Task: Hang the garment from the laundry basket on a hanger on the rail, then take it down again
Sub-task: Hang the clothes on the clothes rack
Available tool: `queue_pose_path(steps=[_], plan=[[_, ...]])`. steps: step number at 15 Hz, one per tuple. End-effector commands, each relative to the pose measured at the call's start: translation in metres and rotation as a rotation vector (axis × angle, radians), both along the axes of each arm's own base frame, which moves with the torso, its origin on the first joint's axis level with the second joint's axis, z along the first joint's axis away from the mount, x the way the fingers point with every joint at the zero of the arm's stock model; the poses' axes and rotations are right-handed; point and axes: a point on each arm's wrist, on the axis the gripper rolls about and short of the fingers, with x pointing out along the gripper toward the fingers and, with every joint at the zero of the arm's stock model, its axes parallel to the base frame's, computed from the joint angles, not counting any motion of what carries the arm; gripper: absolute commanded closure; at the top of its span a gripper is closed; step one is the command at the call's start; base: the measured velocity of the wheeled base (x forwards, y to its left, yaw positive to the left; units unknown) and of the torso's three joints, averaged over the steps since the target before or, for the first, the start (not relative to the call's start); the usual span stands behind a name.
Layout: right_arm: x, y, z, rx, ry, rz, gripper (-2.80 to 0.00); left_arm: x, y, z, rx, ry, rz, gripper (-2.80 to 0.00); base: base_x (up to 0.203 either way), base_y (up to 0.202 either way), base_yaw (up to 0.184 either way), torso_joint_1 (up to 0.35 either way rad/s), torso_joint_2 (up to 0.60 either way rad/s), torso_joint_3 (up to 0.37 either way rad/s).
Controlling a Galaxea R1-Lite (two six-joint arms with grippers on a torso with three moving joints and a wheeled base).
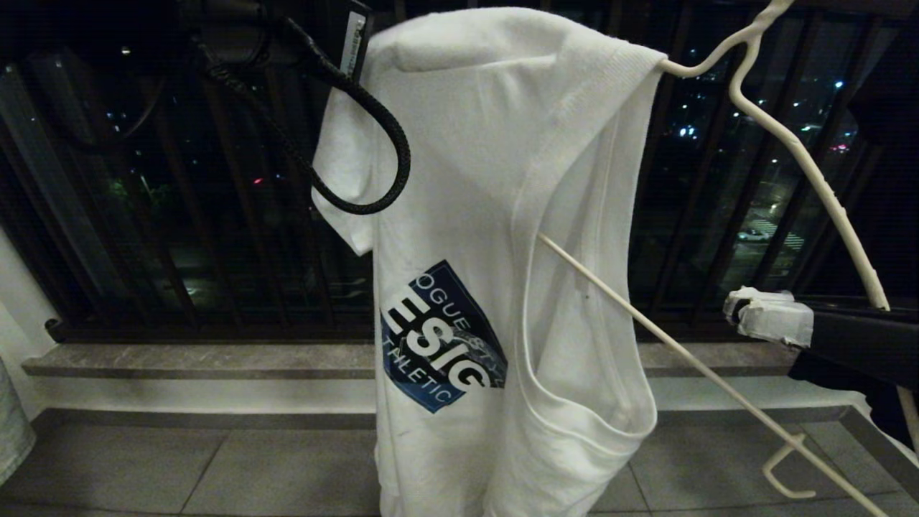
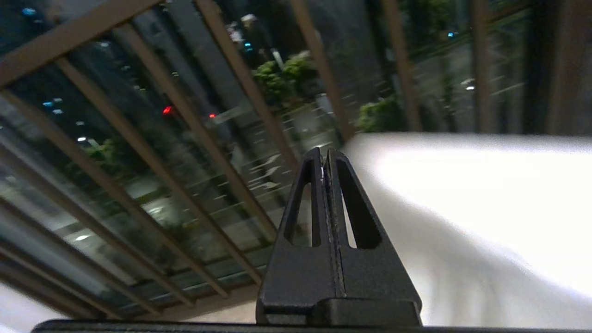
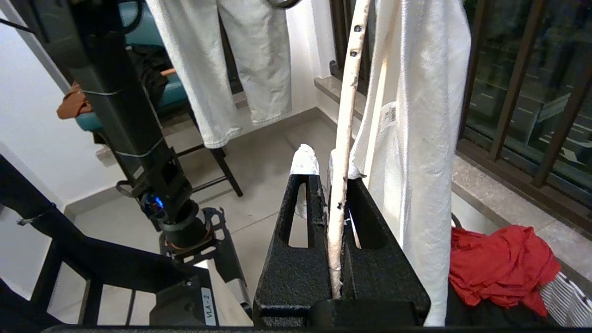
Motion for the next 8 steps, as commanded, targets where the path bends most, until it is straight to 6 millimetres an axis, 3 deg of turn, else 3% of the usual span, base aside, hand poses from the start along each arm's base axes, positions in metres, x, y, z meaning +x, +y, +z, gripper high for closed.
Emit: queue_pose_path(steps=[1,5,8], plan=[[0.000,0.000,0.000,0.001,0.000,0.003,0.00,0.009,0.000,0.006,-0.006,-0.024,0.026,0.00,0.000,0.000,0.000,0.000,0.00,0.000],[0.000,0.000,0.000,0.001,0.000,0.003,0.00,0.011,0.003,0.002,-0.013,-0.011,0.035,0.00,0.000,0.000,0.000,0.000,0.00,0.000],[0.000,0.000,0.000,0.000,0.001,0.002,0.00,-0.007,0.012,-0.008,-0.019,0.032,0.012,0.00,0.000,0.000,0.000,0.000,0.00,0.000]])
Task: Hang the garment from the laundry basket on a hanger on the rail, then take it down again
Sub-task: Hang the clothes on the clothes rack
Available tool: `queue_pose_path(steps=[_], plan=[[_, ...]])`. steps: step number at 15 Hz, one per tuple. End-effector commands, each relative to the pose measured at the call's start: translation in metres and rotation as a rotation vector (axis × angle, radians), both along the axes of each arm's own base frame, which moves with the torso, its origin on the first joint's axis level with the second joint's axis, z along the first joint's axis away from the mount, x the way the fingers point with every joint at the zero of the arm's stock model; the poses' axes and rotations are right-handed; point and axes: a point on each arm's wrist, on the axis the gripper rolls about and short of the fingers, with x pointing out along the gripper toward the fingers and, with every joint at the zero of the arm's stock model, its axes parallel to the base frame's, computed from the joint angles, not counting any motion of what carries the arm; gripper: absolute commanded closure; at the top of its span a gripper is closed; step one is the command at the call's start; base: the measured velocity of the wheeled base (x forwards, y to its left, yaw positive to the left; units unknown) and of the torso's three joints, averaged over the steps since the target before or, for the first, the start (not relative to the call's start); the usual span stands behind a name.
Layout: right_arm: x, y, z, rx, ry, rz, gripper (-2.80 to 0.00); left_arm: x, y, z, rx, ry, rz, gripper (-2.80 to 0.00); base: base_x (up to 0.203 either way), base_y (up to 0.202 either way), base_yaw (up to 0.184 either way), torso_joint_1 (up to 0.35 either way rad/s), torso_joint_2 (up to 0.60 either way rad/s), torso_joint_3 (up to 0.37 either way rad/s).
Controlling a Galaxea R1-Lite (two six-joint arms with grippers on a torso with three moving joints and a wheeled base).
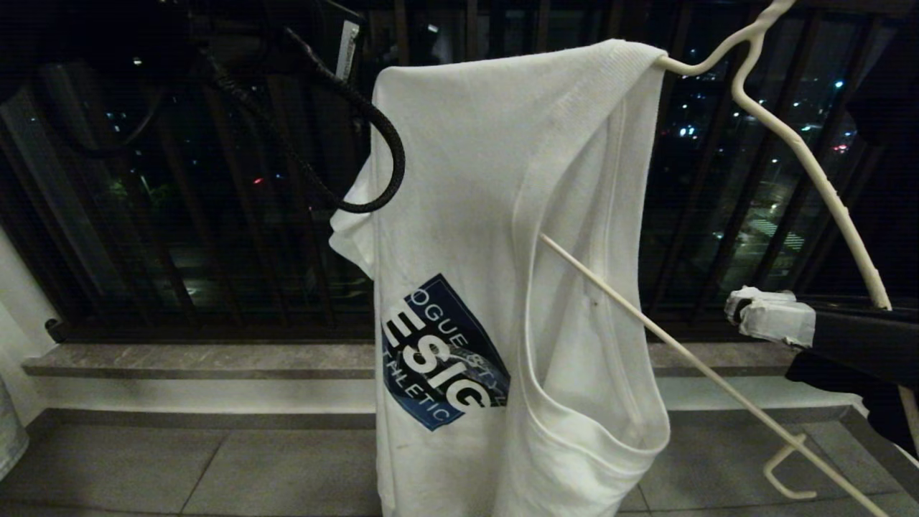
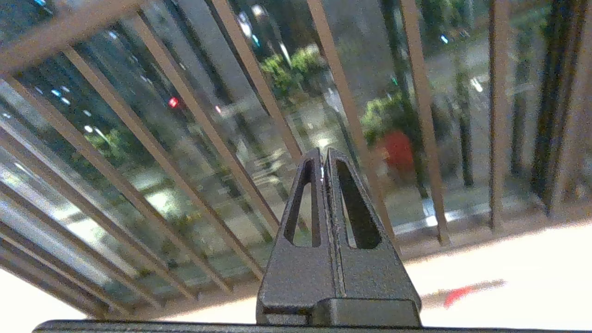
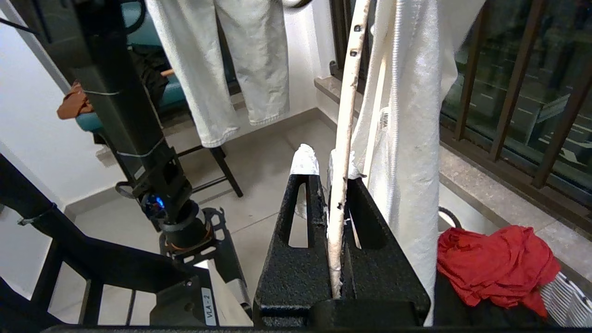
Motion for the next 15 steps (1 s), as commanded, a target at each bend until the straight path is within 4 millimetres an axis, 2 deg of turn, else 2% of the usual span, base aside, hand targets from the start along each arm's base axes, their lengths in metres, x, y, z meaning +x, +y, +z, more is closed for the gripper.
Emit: queue_pose_path(steps=[1,5,8,10,15], plan=[[0.001,0.000,0.000,0.000,0.001,0.002,0.00,-0.022,0.010,-0.007,-0.011,0.034,-0.021,0.00,0.000,0.000,0.000,0.000,0.00,0.000],[0.002,0.001,-0.001,-0.003,0.005,0.000,0.00,-0.063,0.026,-0.018,-0.099,0.226,-0.079,0.00,0.000,0.000,0.000,0.000,0.00,0.000],[0.002,0.002,-0.001,-0.004,0.006,0.000,0.00,-0.079,0.031,-0.028,-0.186,0.407,-0.175,0.00,0.000,0.000,0.000,0.000,0.00,0.000],[0.002,0.002,-0.001,-0.004,0.006,0.000,0.00,-0.074,0.027,-0.040,-0.182,0.496,-0.182,0.00,0.000,0.000,0.000,0.000,0.00,0.000],[0.002,0.002,0.000,0.000,0.004,-0.003,0.00,-0.047,0.016,-0.051,-0.187,0.586,-0.265,0.00,0.000,0.000,0.000,0.000,0.00,0.000]])
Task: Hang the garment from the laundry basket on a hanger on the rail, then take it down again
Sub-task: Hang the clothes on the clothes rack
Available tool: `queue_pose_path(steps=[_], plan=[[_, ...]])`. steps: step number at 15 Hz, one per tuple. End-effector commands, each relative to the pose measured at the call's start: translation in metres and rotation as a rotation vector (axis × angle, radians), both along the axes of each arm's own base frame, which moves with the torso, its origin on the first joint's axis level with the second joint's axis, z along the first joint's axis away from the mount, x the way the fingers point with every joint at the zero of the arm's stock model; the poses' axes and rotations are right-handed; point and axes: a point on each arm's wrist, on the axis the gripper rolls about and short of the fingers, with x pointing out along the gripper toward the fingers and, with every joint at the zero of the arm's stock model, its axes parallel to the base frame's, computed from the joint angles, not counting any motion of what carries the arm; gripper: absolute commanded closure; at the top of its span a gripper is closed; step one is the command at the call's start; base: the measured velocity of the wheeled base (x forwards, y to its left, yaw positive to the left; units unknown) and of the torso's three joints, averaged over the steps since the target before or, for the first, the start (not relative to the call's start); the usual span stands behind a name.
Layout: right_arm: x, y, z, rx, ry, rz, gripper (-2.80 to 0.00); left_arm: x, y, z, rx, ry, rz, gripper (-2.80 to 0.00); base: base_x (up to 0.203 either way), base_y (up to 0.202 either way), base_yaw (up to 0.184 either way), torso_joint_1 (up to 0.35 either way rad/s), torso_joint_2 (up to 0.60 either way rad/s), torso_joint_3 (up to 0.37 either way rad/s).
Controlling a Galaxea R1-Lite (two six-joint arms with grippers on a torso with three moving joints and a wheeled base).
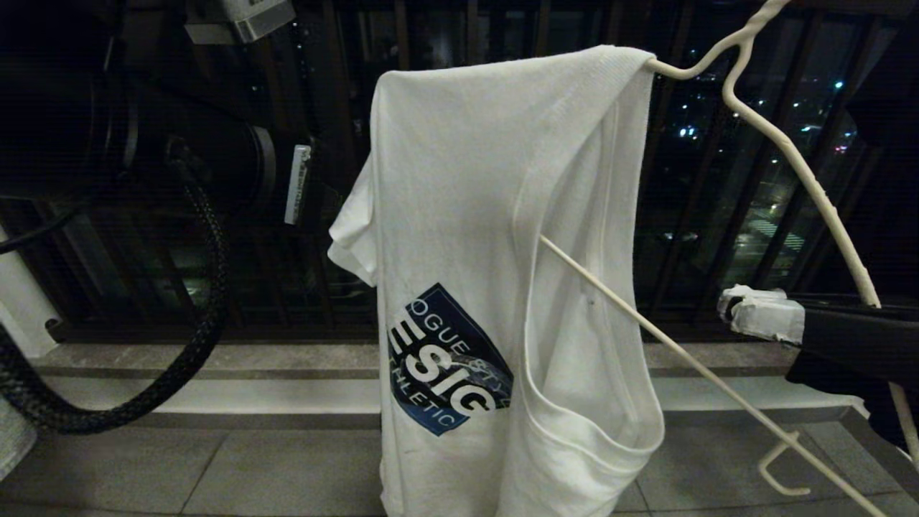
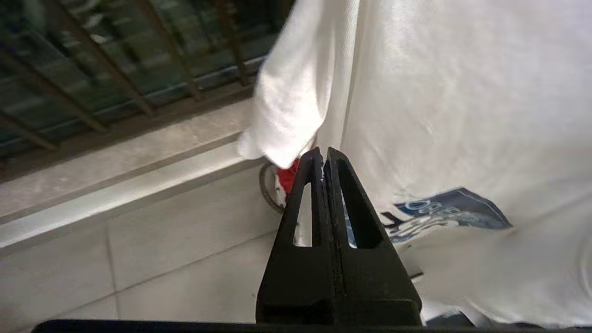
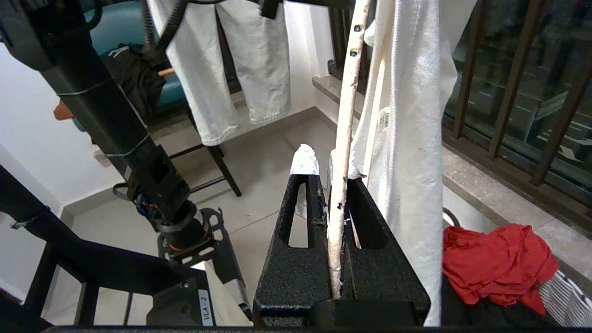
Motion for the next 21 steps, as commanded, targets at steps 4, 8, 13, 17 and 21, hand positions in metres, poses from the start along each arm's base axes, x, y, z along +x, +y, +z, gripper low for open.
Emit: queue_pose_path(steps=[4,8,13,17,21], plan=[[0.000,0.000,0.002,0.004,-0.003,0.001,0.00,0.014,-0.005,-0.005,-0.008,0.121,-0.030,-2.80,0.000,0.000,0.000,0.000,0.00,0.000],[0.003,0.002,0.000,-0.004,0.008,0.001,0.00,0.012,-0.005,-0.004,-0.031,0.247,-0.034,-2.80,0.000,0.000,0.000,0.000,0.00,0.000],[0.003,0.002,0.000,-0.002,0.006,0.001,0.00,0.027,-0.018,-0.021,-0.060,0.249,-0.077,-2.80,0.000,0.000,0.000,0.000,0.00,0.000],[0.003,0.001,0.001,0.000,0.004,-0.002,0.00,0.031,-0.024,-0.033,-0.097,0.273,-0.161,-2.80,0.000,0.000,0.000,0.000,0.00,0.000],[0.003,0.001,0.001,0.000,0.003,-0.005,0.00,0.037,-0.023,-0.038,-0.135,0.262,-0.224,-2.80,0.000,0.000,0.000,0.000,0.00,0.000]])
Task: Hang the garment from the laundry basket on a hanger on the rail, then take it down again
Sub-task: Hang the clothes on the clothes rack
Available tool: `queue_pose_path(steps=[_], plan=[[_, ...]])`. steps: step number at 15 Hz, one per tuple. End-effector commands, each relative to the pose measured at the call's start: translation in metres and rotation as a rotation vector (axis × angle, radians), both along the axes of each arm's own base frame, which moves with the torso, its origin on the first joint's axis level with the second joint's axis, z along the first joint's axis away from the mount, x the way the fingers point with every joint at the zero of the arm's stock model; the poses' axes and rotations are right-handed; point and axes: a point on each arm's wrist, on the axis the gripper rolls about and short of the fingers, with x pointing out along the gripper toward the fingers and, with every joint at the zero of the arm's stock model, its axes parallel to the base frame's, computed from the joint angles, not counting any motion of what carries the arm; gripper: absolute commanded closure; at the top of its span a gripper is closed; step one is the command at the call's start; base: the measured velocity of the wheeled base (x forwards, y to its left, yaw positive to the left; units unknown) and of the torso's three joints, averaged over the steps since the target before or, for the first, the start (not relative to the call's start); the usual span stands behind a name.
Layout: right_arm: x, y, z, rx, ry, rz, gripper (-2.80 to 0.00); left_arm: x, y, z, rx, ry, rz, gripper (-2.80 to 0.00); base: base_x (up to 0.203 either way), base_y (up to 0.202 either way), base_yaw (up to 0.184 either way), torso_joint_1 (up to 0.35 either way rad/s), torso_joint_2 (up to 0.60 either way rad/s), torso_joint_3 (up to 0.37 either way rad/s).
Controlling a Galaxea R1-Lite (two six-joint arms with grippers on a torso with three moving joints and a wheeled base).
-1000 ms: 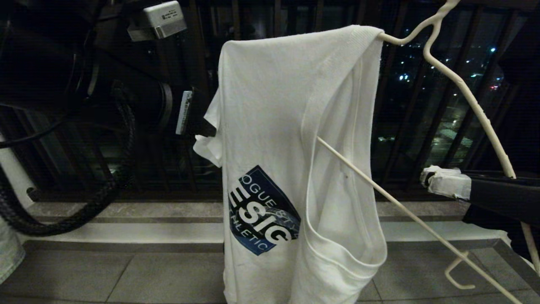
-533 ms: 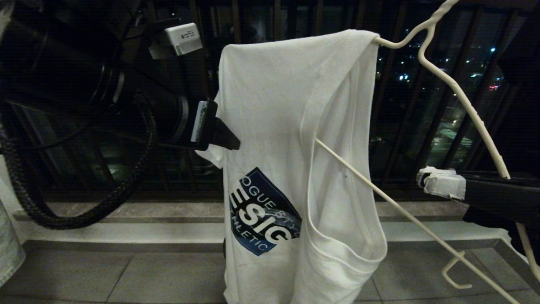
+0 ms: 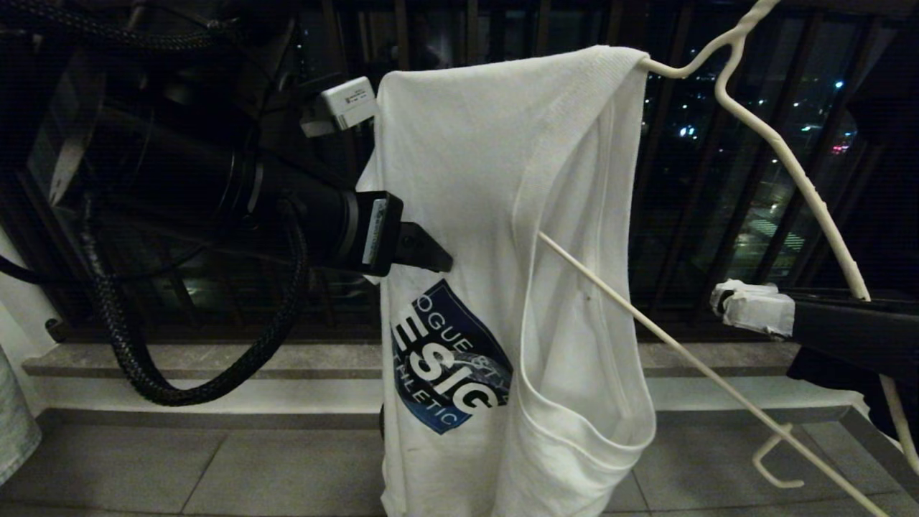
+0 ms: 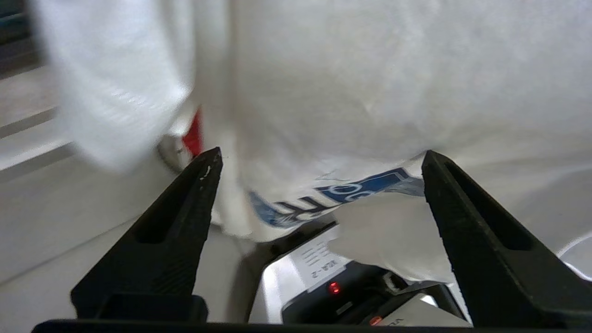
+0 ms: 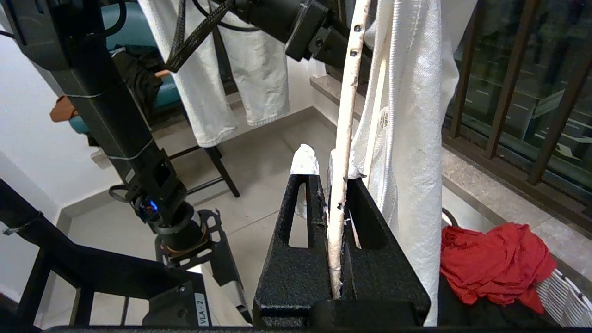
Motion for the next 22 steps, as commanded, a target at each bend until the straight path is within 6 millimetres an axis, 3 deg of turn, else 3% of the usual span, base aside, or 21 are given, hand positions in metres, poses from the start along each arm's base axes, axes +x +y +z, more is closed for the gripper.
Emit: queue_pose_path(steps=[1,3,4,13,16,20,22], plan=[[0.000,0.000,0.000,0.001,-0.001,0.003,0.00,0.004,0.003,-0.006,-0.018,-0.006,-0.036,-2.80,0.000,0.000,0.000,0.000,0.00,0.000],[0.000,0.000,0.000,0.002,-0.002,0.003,0.00,0.007,0.003,-0.008,-0.023,-0.016,-0.034,-2.80,0.000,0.000,0.000,0.000,0.00,0.000],[0.000,0.000,0.000,0.002,-0.001,0.003,0.00,0.008,0.002,-0.008,-0.024,-0.018,-0.034,0.00,0.000,0.000,0.000,0.000,0.00,0.000],[0.000,0.000,0.000,0.003,-0.002,0.003,0.00,0.006,0.006,-0.005,-0.019,-0.040,-0.037,0.00,0.000,0.000,0.000,0.000,0.00,0.000],[-0.001,-0.001,0.001,0.004,-0.004,0.002,0.00,0.002,0.008,-0.014,-0.004,-0.021,-0.040,0.00,0.000,0.000,0.000,0.000,0.00,0.000],[0.000,-0.001,0.001,0.005,-0.004,-0.001,0.00,-0.005,0.010,-0.041,0.011,-0.033,-0.065,0.00,0.000,0.000,0.000,0.000,0.00,0.000],[0.000,-0.001,0.001,0.004,-0.004,-0.001,0.00,-0.010,0.011,-0.041,0.003,-0.055,-0.072,0.00,0.000,0.000,0.000,0.000,0.00,0.000]])
